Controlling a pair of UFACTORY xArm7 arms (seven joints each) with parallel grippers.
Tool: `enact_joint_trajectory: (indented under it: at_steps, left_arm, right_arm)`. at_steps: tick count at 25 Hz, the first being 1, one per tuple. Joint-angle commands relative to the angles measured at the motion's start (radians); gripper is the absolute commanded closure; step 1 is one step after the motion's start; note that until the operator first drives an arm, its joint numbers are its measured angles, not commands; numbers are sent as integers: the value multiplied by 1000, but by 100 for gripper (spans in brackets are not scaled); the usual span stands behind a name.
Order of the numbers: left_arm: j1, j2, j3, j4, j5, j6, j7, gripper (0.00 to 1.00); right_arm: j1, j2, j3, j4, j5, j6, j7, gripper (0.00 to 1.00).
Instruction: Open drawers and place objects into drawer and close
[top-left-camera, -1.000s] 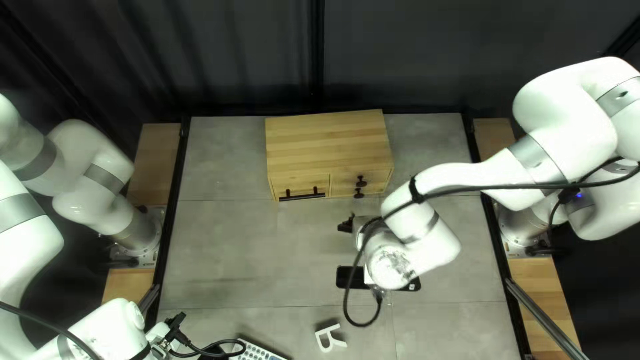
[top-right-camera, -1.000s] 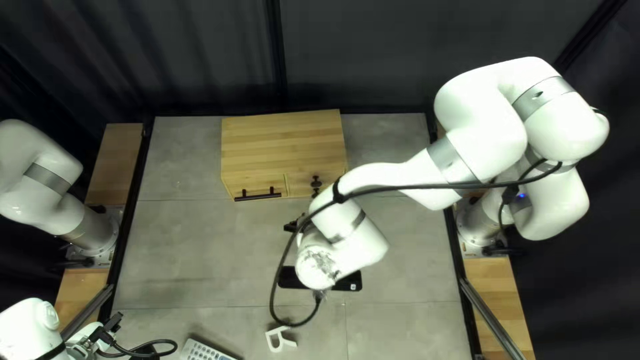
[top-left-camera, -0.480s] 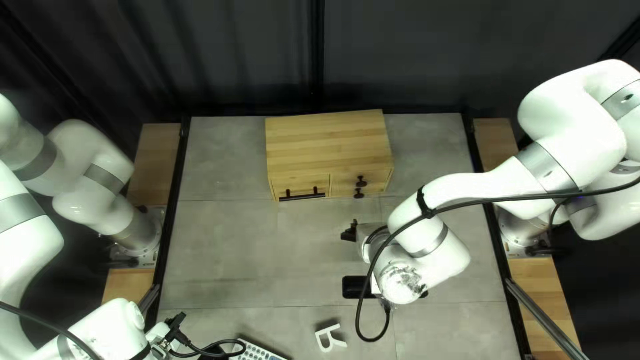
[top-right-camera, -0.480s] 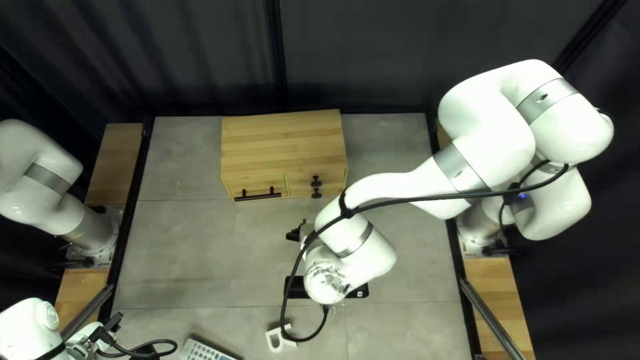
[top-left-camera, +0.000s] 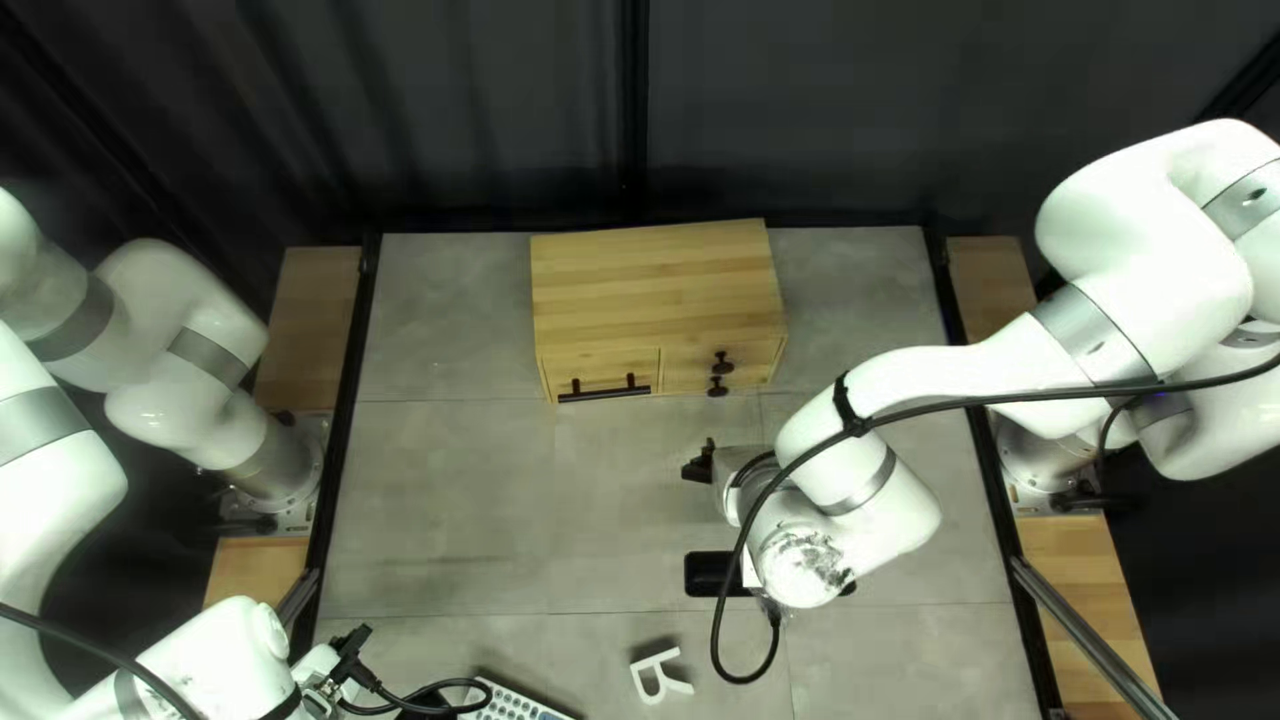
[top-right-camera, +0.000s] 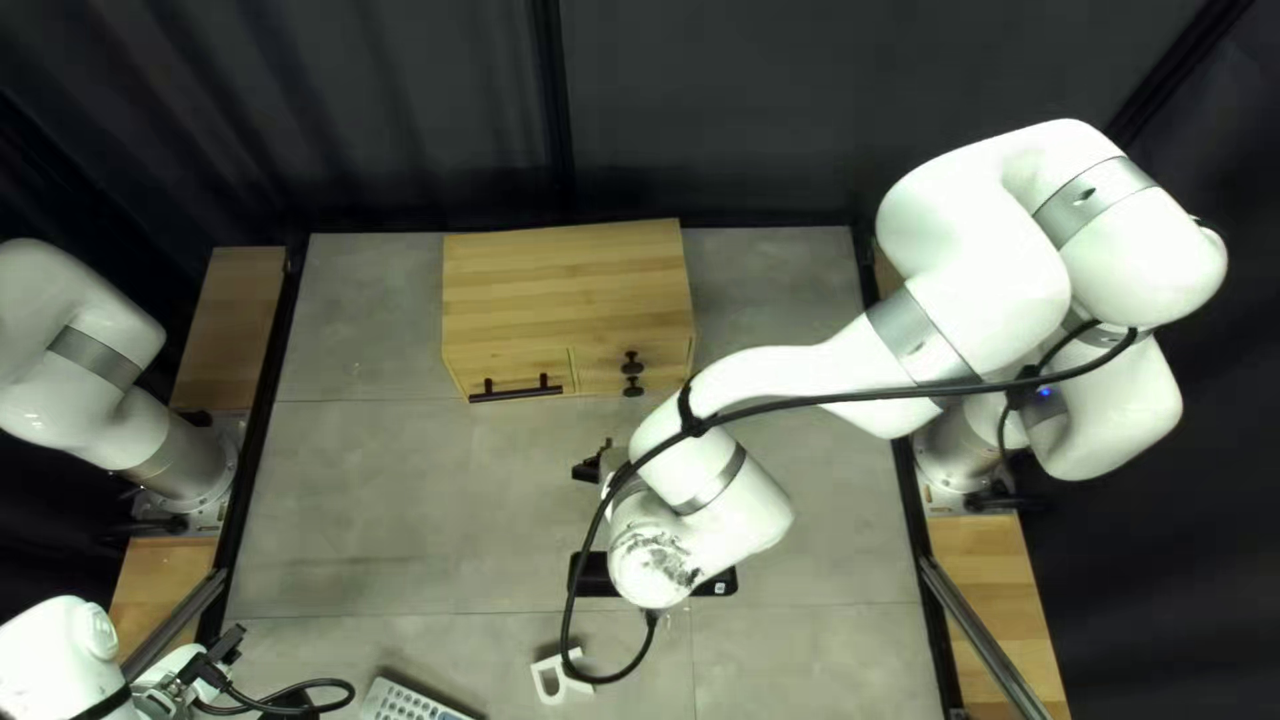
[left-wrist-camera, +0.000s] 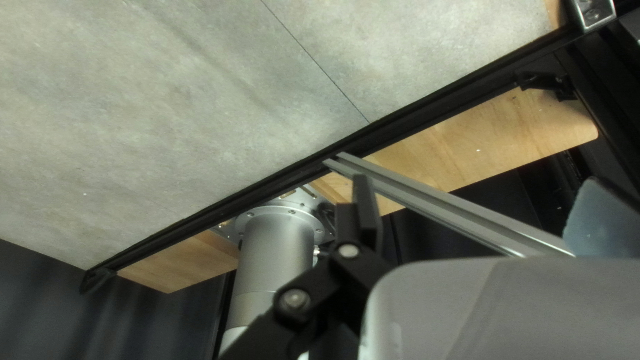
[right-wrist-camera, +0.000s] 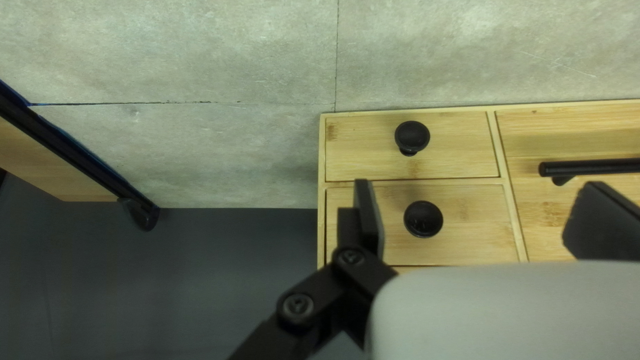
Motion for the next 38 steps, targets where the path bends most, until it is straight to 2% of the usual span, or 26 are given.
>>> enact_joint_trajectory:
  at_steps: [1, 6, 12, 21, 30, 38]
  left_arm:
    - [0, 0, 0, 0, 0, 0, 0, 0]
    - [0, 0, 0, 0, 0, 0, 0, 0]
    - [0, 0, 0, 0, 0, 0, 0, 0]
    - [0, 0, 0, 0, 0, 0, 0, 0]
    - [0, 0, 0, 0, 0, 0, 0, 0]
    - [0, 0, 0, 0, 0, 0, 0, 0]
  right_arm:
    - [15, -22, 4, -59, -81, -16, 13, 0]
    - [7, -64, -7, -190, -186, -98, 58, 0]
    - [-19, -82, -30, -237, -234, -163, 73, 0]
    - [-79, -94, -76, -169, -191, -185, -74, 0]
    - [-100, -97, -84, -153, -133, -188, -200, 0]
    - [-121, -47, -102, -132, -107, -214, -188, 0]
